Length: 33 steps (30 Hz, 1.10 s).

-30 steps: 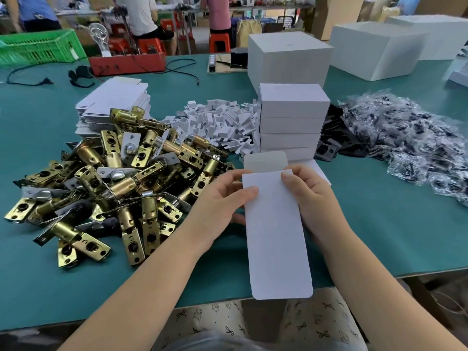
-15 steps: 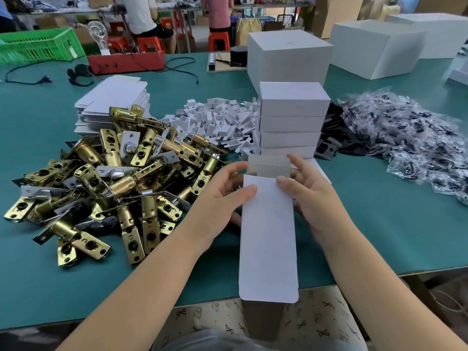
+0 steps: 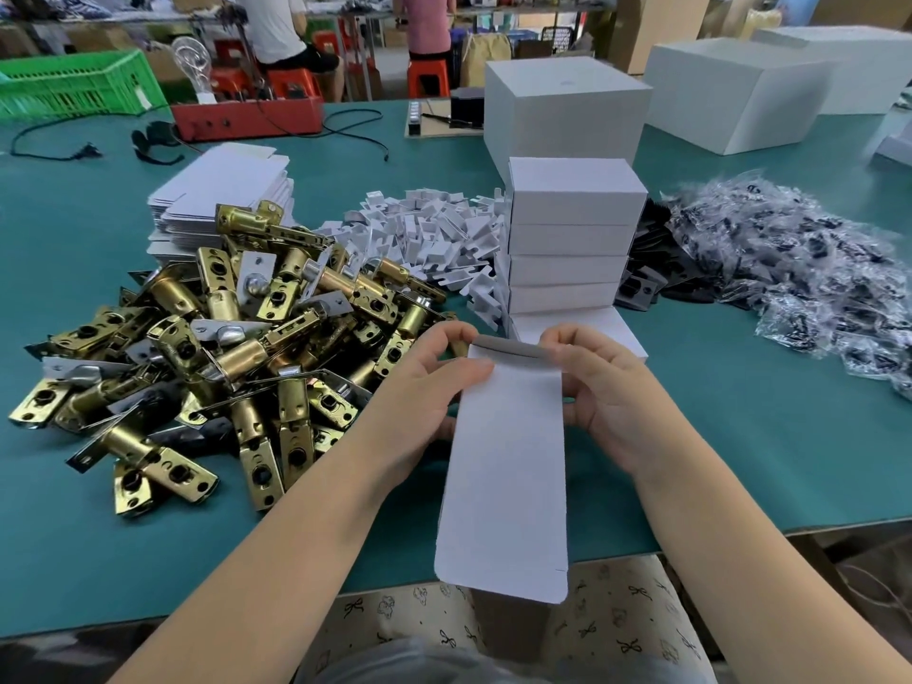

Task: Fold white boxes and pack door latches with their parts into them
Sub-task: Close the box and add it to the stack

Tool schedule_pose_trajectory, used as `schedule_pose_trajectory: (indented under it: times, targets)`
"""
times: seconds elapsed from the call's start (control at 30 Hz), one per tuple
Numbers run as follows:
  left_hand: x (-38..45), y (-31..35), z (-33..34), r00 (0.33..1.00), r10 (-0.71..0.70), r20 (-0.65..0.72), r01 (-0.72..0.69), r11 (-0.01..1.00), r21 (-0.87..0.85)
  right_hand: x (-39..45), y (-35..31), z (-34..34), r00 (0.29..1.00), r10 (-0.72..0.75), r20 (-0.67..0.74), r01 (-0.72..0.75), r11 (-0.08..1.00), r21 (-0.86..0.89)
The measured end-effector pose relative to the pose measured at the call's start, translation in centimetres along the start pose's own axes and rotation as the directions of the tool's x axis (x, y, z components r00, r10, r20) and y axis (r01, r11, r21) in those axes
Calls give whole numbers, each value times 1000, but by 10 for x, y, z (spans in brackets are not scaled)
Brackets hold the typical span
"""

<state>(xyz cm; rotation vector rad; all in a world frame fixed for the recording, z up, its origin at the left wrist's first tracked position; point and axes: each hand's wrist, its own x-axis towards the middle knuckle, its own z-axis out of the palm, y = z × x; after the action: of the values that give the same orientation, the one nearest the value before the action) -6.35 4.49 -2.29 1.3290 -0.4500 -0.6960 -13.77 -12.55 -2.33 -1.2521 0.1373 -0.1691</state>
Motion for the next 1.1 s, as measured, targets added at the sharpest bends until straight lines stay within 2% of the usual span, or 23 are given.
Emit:
schedule_pose_trajectory:
  times: [0.2, 0.37, 0.43, 0.53, 0.6, 0.67, 0.73, 0.83, 1.0, 1.1]
  targets:
    - [-4, 4, 4, 999, 4, -50, -3, 999, 33, 1, 4, -1, 998, 60, -12, -61, 992, -107]
    - [-7, 8, 5, 997, -21, -76, 23, 999, 23, -2, -1, -5, 974, 184, 133, -164, 976, -143]
    - [-7, 8, 6, 997, -15, -69, 17, 1000, 26, -3, -4, -4, 968, 192, 163, -167, 974, -154]
    - [-7, 7, 6, 997, 0, -74, 1, 1000, 22, -3, -4, 4, 992, 123, 18, -118, 977, -175]
    - [-4, 6, 7, 995, 24, -100, -18, 998, 65, -4, -1, 8, 998, 14, -59, -28, 969, -244]
    - [-2, 4, 7, 993, 49, -110, -37, 993, 109, -7, 0, 10, 993, -103, -55, 78, 937, -341]
    - [-3, 4, 7, 993, 56, -100, -44, 992, 119, -9, 0, 11, 986, -161, -38, 136, 921, -366]
    - [-5, 4, 7, 996, 64, -61, -56, 991, 125, -7, 3, 8, 987, -122, -106, 81, 943, -324]
    - [-7, 4, 8, 997, 72, -12, -69, 982, 178, -6, 2, 8, 993, -55, -105, 23, 960, -278]
    - [-5, 3, 8, 996, 75, -40, -65, 974, 216, -5, 3, 7, 997, -20, -78, -4, 956, -295]
